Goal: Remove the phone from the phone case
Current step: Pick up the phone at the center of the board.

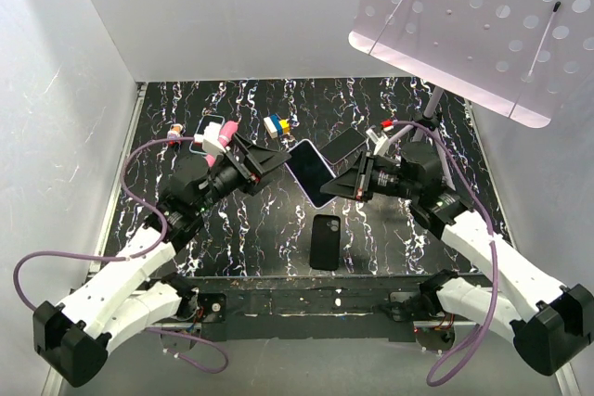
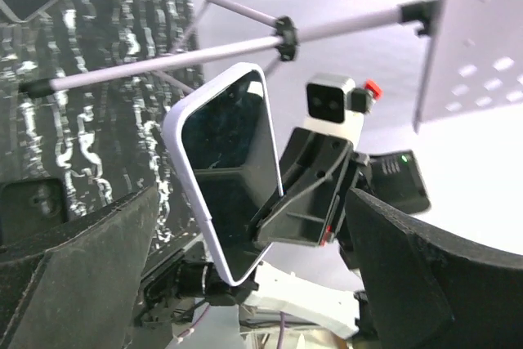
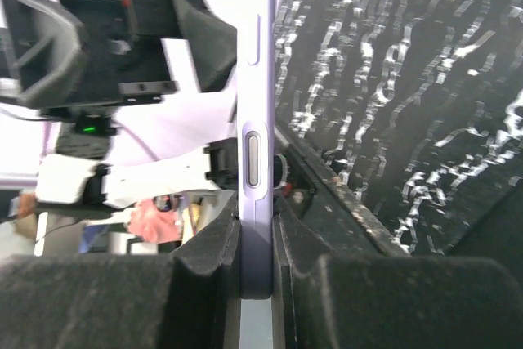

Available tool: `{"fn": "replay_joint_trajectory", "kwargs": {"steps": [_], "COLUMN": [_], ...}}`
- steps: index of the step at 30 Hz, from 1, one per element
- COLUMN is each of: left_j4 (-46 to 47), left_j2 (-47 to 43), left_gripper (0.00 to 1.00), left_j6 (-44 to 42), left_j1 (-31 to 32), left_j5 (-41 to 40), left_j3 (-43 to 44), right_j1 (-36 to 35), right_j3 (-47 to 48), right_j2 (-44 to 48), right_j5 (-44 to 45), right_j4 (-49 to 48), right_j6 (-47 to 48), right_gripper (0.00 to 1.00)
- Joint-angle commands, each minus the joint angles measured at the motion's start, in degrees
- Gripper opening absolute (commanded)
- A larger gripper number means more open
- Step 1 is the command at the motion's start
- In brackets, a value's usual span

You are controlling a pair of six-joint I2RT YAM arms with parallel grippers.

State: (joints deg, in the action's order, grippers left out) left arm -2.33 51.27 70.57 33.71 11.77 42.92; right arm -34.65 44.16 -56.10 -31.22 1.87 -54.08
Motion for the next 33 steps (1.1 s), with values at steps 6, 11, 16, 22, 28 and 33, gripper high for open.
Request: {"fn": "replay_joint_trajectory", "kwargs": {"steps": [6, 11, 16, 22, 28, 33], "left_j4": [30.5, 39.5, 46.0, 46.4, 43.4, 41.9], "left_j2": [5.9, 11.0, 12.5, 14.6, 17.9, 20.2], "left_gripper": [0.87, 0.53, 0.50, 0.34, 0.00, 0.00], "left_j6": [6.4, 9.6, 11.3, 10.6, 9.7, 10.1], "left_j1": [-0.1, 0.2, 2.1, 2.2, -0.1, -3.7], "left_j5": [11.4, 14.9, 14.7, 16.2, 22.4, 34.2], "left_j3": [-5.3, -4.1, -5.1, -1.9, 2.5, 7.0], "right_j1": [2.4, 2.3, 2.3, 2.3, 2.5, 3.5], "right_j3": [-4.3, -5.8, -6.8, -3.7, 2.8, 10.8], "right_j2": [3.5, 3.8, 5.0, 3.3, 5.1, 3.9], "right_j5": [-12.3, -10.0, -5.3, -10.0, -14.2, -19.7], "right_j4": [-29.6, -34.4, -35.7, -33.0, -10.8, 10.6], "right_j6": [-16.6, -18.9, -19.7, -17.2, -2.6, 12.8], "right_gripper": [0.01, 0.01, 0.01, 0.01, 0.41, 0.66]}}
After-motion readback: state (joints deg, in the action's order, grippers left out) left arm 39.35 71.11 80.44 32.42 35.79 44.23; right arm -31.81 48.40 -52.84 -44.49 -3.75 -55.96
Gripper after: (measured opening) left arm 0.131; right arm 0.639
